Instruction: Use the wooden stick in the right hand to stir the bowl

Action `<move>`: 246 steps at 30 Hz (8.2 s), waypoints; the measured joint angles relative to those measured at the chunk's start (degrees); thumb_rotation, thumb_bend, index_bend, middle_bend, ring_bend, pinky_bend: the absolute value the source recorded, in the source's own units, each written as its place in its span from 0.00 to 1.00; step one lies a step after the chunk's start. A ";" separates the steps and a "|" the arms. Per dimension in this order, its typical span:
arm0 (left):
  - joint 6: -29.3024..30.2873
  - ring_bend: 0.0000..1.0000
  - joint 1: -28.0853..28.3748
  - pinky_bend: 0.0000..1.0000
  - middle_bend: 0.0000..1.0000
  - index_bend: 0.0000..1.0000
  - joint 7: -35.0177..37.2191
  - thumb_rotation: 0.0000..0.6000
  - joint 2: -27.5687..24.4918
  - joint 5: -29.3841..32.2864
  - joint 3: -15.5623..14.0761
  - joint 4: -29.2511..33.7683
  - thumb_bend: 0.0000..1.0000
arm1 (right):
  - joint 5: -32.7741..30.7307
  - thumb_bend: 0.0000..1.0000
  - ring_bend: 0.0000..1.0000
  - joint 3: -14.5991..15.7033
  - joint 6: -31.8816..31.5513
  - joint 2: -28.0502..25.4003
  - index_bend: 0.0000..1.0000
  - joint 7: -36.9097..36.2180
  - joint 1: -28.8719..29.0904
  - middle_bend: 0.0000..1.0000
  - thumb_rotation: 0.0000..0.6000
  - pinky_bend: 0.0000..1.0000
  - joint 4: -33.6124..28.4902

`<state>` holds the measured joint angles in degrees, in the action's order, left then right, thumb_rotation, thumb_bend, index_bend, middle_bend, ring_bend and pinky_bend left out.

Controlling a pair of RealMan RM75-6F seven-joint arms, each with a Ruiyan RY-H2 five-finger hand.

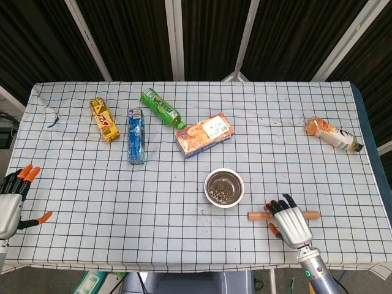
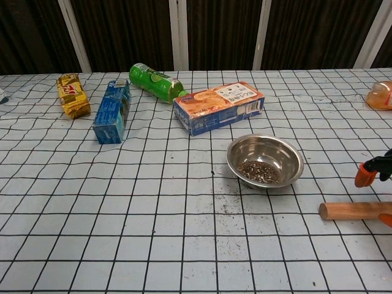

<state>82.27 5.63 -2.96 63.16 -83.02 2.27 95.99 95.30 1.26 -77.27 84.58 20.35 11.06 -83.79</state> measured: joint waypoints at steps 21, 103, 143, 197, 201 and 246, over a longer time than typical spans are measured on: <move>0.12 0.00 0.36 0.00 0.00 0.00 -0.62 1.00 -0.33 -0.46 0.12 0.06 0.02 | -2.22 0.35 0.37 -0.18 1.07 3.90 0.40 9.14 -0.05 0.39 1.00 0.20 0.28; -0.87 0.00 0.54 0.00 0.00 0.00 0.66 1.00 -0.74 0.44 -0.11 0.61 0.02 | -8.52 0.47 0.37 -0.70 5.09 7.38 0.44 14.14 2.96 0.39 1.00 0.20 -0.96; -0.92 0.00 0.50 0.00 0.00 0.00 0.82 1.00 -0.73 0.65 -0.11 0.94 0.02 | -3.33 0.60 0.62 -4.47 -3.58 0.17 0.76 -3.76 3.61 0.62 1.00 0.52 -5.32; -1.87 0.00 0.75 0.00 0.00 0.00 3.29 1.00 -0.89 1.13 0.00 1.47 0.02 | -13.27 0.60 0.62 -25.99 -19.54 24.75 0.76 -52.04 12.42 0.62 1.00 0.52 2.03; -2.14 0.00 0.88 0.00 0.00 0.00 3.33 1.00 -0.95 1.43 0.10 1.63 0.02 | -13.51 0.60 0.62 -26.30 -19.26 26.45 0.76 -52.72 13.33 0.62 1.00 0.52 3.49; -3.02 0.00 1.22 0.00 0.00 0.00 3.60 1.00 -1.11 2.34 0.22 2.12 0.02 | -11.14 0.60 0.62 -21.79 -19.41 38.47 0.76 -57.23 15.40 0.62 1.00 0.52 21.98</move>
<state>79.25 6.85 0.64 62.05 -80.68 2.49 98.11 84.16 -20.53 -96.68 123.04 -36.88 26.45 -61.82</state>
